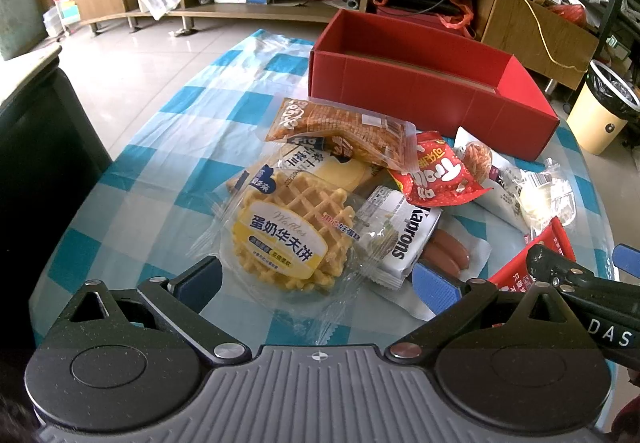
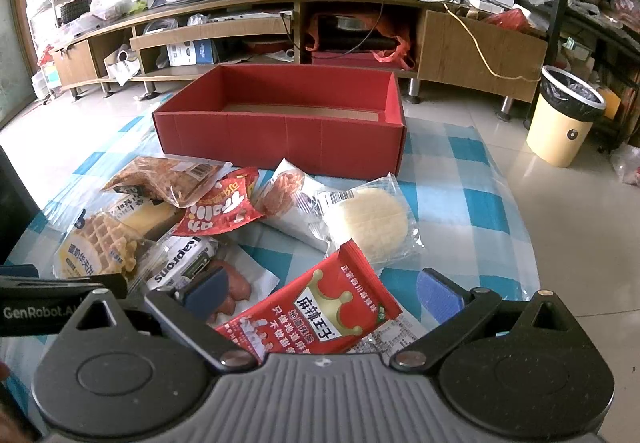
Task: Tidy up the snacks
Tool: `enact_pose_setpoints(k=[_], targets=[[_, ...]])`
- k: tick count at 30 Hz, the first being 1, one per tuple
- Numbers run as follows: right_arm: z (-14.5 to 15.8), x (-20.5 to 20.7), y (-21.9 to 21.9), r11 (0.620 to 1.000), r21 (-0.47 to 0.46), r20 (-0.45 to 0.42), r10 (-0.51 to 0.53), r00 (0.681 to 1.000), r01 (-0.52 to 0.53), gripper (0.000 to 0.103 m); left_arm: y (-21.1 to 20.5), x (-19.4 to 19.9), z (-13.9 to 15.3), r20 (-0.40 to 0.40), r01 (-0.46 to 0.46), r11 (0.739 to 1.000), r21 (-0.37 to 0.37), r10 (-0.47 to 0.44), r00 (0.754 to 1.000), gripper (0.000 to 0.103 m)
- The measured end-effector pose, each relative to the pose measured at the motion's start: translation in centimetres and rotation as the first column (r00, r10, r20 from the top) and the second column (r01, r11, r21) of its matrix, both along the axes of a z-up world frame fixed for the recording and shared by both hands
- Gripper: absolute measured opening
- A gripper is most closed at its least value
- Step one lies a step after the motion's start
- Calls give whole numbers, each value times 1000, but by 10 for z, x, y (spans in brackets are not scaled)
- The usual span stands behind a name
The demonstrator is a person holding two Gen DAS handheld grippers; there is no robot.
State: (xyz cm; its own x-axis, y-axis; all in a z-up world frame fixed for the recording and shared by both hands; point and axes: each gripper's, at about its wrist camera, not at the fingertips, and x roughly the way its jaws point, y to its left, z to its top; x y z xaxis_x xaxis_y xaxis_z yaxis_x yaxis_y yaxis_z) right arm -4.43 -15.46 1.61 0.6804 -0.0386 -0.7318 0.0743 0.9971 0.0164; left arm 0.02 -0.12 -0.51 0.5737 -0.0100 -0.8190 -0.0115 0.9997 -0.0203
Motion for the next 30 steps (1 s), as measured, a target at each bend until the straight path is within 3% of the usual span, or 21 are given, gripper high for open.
enact_pose_setpoints(k=[30], targets=[[-6, 2, -1, 1000, 12, -18, 2, 1000, -2, 99, 2, -1, -3, -6, -2, 1000, 1, 2, 1000, 101]])
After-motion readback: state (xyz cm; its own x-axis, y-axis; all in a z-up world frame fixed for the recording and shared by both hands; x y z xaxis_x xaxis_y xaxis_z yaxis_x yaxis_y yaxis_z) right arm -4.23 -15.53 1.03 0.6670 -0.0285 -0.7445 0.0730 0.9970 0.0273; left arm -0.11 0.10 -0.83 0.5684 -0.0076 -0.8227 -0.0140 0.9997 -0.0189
